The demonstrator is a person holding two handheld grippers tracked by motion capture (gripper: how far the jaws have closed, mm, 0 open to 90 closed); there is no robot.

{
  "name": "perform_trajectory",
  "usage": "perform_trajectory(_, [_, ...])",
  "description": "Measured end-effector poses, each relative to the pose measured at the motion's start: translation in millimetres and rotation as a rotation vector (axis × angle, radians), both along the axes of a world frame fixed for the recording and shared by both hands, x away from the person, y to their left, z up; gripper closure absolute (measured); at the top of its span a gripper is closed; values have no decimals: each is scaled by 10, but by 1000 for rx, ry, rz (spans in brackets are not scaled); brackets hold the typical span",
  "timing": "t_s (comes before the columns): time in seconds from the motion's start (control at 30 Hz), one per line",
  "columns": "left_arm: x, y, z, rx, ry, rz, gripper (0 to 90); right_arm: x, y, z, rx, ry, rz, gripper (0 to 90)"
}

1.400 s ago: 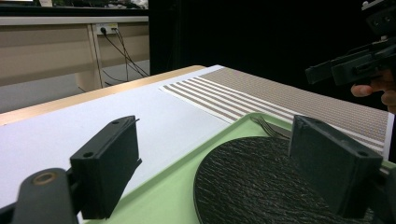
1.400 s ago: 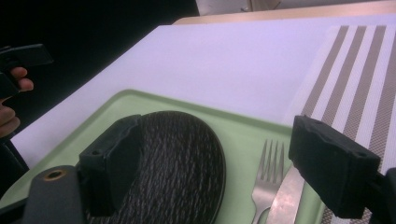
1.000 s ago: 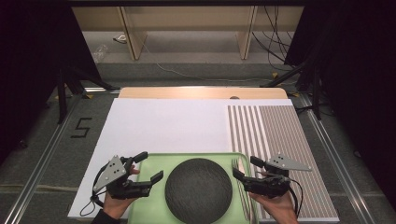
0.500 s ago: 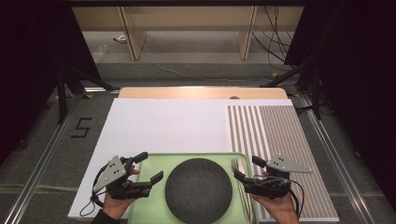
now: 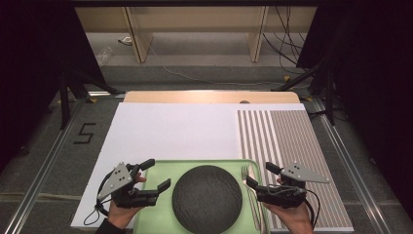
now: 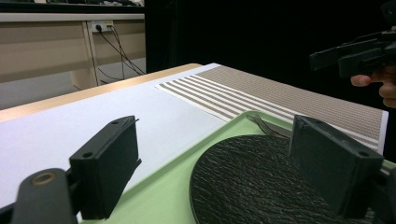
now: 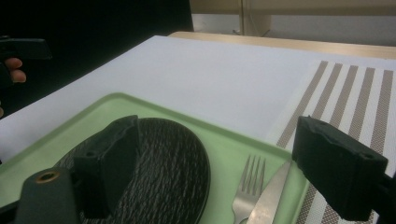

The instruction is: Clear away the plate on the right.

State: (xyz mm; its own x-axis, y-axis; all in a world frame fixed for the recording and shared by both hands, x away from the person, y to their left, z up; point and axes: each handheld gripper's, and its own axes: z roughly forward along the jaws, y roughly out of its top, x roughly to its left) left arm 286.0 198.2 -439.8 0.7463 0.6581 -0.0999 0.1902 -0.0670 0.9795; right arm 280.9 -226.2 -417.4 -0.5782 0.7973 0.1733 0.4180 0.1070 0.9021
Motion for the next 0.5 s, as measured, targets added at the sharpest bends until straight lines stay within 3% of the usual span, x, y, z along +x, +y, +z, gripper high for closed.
perform_trajectory(0.5, [9,-6,0,1,0,0,155,-6,-6,3,-5,-11,-7,163])
